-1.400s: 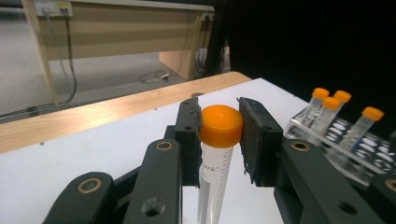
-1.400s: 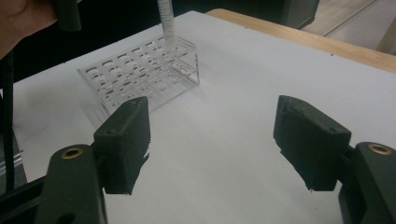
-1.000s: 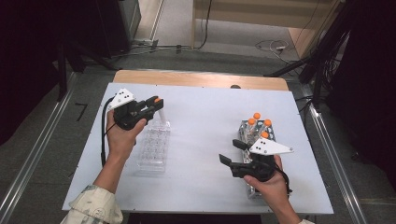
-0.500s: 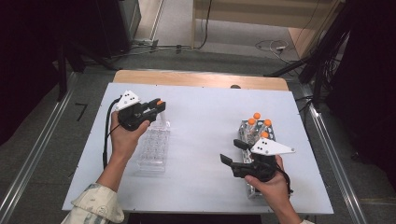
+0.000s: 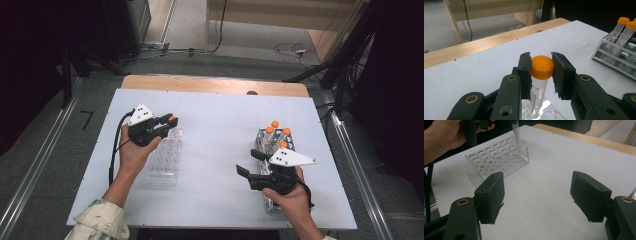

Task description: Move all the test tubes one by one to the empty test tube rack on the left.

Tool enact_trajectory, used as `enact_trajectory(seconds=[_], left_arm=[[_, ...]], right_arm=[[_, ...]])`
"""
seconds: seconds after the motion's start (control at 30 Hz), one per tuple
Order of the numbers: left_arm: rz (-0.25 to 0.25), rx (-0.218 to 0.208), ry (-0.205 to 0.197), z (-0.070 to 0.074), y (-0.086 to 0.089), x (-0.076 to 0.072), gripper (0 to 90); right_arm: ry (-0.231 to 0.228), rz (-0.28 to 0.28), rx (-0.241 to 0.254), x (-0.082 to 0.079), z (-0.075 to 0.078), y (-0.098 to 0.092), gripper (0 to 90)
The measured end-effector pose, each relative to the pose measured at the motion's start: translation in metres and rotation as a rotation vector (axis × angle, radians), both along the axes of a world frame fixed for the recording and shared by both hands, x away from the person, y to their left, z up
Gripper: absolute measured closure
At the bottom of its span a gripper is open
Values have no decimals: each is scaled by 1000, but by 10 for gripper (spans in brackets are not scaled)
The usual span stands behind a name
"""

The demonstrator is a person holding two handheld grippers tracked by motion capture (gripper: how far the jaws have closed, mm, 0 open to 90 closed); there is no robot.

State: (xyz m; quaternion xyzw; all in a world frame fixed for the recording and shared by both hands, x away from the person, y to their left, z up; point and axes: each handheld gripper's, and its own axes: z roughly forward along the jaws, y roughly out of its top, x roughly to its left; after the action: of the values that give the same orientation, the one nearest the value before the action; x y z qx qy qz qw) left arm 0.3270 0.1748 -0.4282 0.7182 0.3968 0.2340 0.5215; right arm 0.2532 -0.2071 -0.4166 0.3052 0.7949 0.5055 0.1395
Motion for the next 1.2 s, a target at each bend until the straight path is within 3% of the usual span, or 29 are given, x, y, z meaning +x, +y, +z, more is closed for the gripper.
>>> enact_trajectory(seconds=[0.2,0.5,0.73,0.9,1.07,1.2], left_arm=[[-3,24,11,-5,-3,0,701],[-2,19,18,-9,-3,-1,694],[-4,17,27,-12,-2,-1,635],[8,-6,3,-9,0,-3,539],[31,-42,-21,-4,1,-7,347],[54,-45,-30,0,2,-11,241]], right_arm=[[1,0,0,0,0,0,264],[5,0,-5,1,-2,0,263],[5,-1,-3,1,-2,0,264],[0,-3,1,1,-2,-1,264],[-5,-7,5,1,-1,-2,264],[-9,-13,4,0,-1,-3,264]])
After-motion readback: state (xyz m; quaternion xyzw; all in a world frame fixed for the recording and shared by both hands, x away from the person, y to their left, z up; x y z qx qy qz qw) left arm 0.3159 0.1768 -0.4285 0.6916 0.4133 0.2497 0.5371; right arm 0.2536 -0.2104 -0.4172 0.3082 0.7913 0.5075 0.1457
